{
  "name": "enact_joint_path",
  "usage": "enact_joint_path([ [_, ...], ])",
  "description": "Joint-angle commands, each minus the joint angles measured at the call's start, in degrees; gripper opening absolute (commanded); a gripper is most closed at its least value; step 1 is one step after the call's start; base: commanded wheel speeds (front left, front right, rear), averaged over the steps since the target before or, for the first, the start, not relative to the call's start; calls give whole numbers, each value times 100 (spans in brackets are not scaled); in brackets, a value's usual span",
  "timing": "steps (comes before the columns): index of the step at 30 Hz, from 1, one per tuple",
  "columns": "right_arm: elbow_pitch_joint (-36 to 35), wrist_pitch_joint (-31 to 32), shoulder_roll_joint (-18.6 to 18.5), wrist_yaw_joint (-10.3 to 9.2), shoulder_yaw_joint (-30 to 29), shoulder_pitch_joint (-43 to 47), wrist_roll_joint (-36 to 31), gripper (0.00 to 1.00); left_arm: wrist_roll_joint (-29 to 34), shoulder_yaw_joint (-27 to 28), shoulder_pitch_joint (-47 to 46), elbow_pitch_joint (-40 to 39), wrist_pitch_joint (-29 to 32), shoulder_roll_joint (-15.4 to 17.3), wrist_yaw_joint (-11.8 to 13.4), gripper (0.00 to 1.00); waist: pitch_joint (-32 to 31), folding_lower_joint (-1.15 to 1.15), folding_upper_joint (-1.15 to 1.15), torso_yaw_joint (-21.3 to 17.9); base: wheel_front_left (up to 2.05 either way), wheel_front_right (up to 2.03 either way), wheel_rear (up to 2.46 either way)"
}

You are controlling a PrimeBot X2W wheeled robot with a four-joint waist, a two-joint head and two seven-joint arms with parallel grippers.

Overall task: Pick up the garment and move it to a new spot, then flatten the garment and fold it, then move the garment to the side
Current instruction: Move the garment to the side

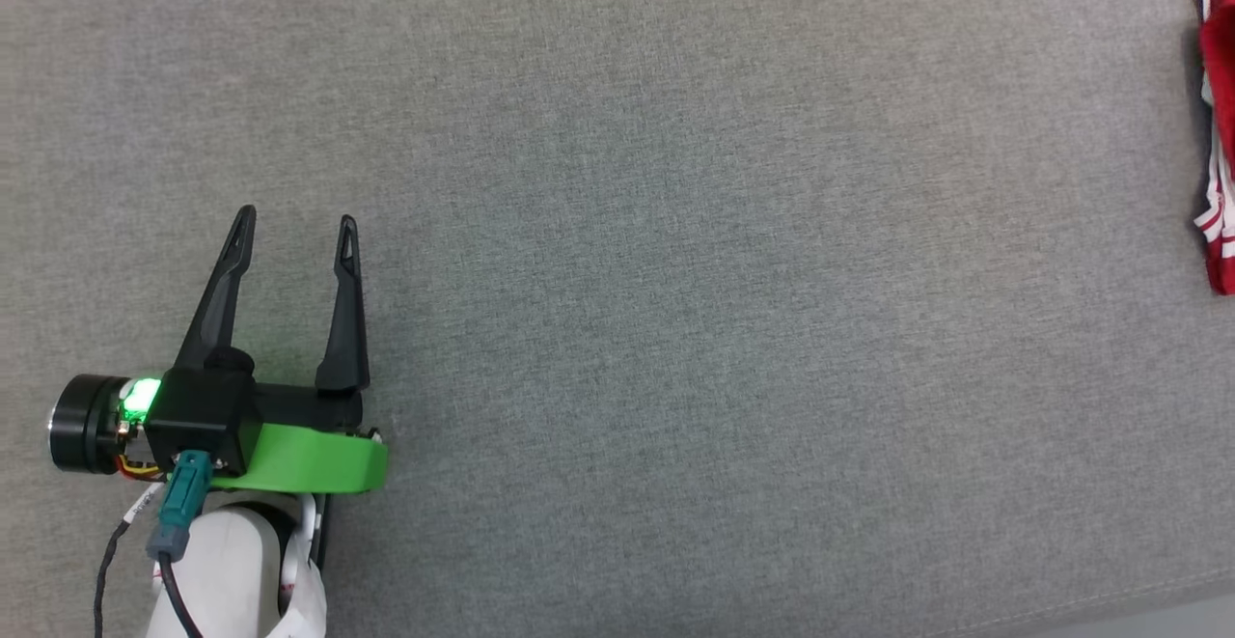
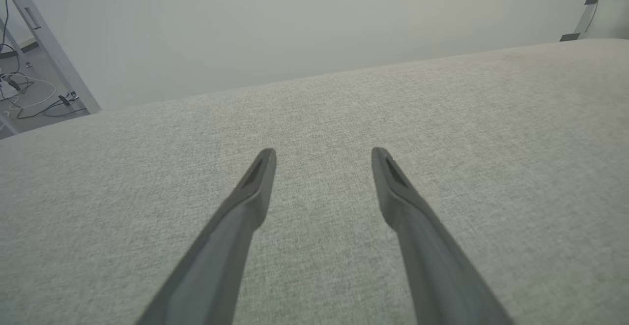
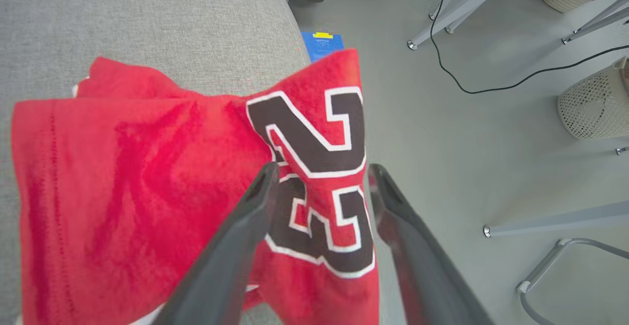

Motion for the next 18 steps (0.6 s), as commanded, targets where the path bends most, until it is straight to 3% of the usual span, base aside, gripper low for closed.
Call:
enact_joint_path([
  [1, 80, -166, 9, -4, 21, -98, -53, 100, 17, -15, -34, 26, -34, -6, 28, 100, -173, -1, 0, 52, 0, 0, 0],
  [12, -159, -1900, -42, -4, 290, -18, -305, 100, -113, -8, 310, 266, -34, -183, 80, 100, -954, -1, 0, 273, 0, 0, 0],
  [18, -570, -2974, 327, -4, 245, 7, -704, 100, -197, 14, 555, 427, -34, -320, 111, 100, -1381, -1, 0, 466, 0, 0, 0],
])
